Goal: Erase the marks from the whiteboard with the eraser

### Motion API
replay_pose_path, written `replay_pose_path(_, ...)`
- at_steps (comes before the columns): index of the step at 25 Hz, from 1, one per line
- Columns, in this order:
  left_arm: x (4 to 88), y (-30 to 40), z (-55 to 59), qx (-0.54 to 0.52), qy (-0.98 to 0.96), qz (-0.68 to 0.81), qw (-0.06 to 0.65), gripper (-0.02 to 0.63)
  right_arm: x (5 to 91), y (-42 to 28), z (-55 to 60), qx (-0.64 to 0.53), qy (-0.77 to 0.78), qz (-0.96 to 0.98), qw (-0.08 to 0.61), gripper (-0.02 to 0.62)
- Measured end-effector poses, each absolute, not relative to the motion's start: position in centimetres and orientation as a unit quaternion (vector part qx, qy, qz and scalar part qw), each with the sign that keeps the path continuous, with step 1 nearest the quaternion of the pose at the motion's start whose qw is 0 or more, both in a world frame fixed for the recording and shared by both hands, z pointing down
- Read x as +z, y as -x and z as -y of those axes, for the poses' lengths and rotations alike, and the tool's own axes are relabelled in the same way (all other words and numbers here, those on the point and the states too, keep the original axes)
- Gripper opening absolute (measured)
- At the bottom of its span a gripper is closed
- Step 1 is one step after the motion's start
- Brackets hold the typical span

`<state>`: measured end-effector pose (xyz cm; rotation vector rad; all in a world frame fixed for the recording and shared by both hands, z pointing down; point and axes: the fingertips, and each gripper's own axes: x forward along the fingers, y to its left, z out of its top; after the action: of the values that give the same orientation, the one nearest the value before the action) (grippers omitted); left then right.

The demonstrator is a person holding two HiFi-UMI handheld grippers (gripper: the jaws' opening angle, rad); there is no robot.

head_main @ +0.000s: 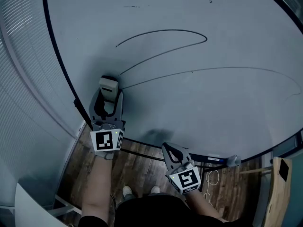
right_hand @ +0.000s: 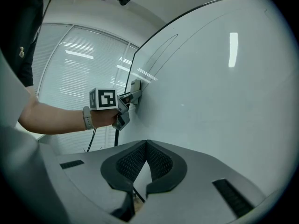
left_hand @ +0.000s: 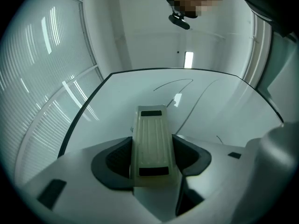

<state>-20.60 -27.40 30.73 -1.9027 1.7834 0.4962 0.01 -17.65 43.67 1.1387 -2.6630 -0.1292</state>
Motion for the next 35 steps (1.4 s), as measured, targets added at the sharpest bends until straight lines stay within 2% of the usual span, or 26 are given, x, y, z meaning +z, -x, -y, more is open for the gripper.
replay_pose_path(7, 31.0, 20.8, 27.4, 0.197, 0.708, -0.651, 0.193, 0.262, 44.0, -0.5, 17.3, -0.041, -0.396, 0.909, 0.123, 0.026)
replay_pose_path(14, 21.1, 21.0, 26.8, 0.213, 0.704, -0.64, 0.22, 0.262, 42.5, -1.2, 17.1, -0.061, -0.399, 0.908, 0.112, 0.026)
replay_pose_path(20, 13.7, 18.2, 27.1, 0.227, 0.714, -0.628, 0.208, 0.261, 40.7, -2.5, 16.3, -0.071, -0.414, 0.903, 0.094, 0.026)
replay_pose_path(23, 11.5, 15.7, 26.9, 0.217, 0.711, -0.629, 0.228, 0.261, 40.0, -4.0, 16.0, -0.076, -0.423, 0.899, 0.088, 0.026)
replay_pose_path(27, 9.8, 12.8, 27.0, 0.202, 0.698, -0.642, 0.246, 0.255, 39.4, -7.0, 15.7, -0.072, -0.455, 0.884, 0.077, 0.026)
replay_pose_path(35, 9.9, 12.7, 26.7, 0.234, 0.676, -0.666, 0.212, 0.253, 39.8, -11.6, 15.1, -0.061, -0.495, 0.863, 0.075, 0.026)
